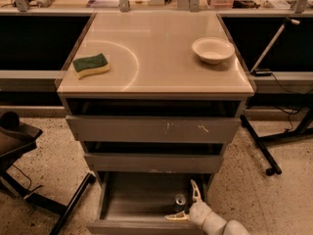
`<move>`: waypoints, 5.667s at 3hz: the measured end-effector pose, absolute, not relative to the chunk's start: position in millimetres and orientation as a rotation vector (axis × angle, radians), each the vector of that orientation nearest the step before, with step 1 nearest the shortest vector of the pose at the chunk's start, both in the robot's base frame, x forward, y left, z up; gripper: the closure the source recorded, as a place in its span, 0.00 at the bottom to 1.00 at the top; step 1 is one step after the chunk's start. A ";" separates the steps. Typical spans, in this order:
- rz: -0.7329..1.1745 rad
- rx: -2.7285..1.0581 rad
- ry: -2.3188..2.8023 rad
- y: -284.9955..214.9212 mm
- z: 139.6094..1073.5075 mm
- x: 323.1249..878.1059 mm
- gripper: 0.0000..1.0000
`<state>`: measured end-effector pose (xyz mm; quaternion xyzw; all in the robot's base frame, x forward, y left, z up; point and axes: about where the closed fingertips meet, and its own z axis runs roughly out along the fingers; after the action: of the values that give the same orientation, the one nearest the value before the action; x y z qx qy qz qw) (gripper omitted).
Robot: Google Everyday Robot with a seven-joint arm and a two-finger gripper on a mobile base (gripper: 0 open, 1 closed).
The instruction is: Pick redbull can from bottom drawer and place on counter
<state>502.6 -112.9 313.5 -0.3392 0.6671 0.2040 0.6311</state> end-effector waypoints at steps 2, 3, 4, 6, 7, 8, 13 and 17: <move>0.530 -0.717 1.554 -82.9 283.5 518.5 0.00; 0.452 -0.763 1.580 -89.7 276.2 522.8 0.00; 0.329 -0.853 1.673 -108.5 235.5 535.2 0.00; 0.364 -0.870 1.679 -102.2 232.0 535.8 0.00; 0.423 -0.974 1.704 -75.5 214.3 537.3 0.00; 0.421 -0.953 1.721 -81.6 212.3 542.6 0.00; 0.487 -0.966 1.720 -72.6 202.9 539.7 0.00; 0.530 -0.948 1.713 -66.7 198.1 540.0 0.88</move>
Offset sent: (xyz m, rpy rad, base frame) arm 0.0144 0.0240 -0.0237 0.0506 0.0410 -0.0054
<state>540.0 -66.7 198.1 -0.3969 0.7171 0.2219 0.5283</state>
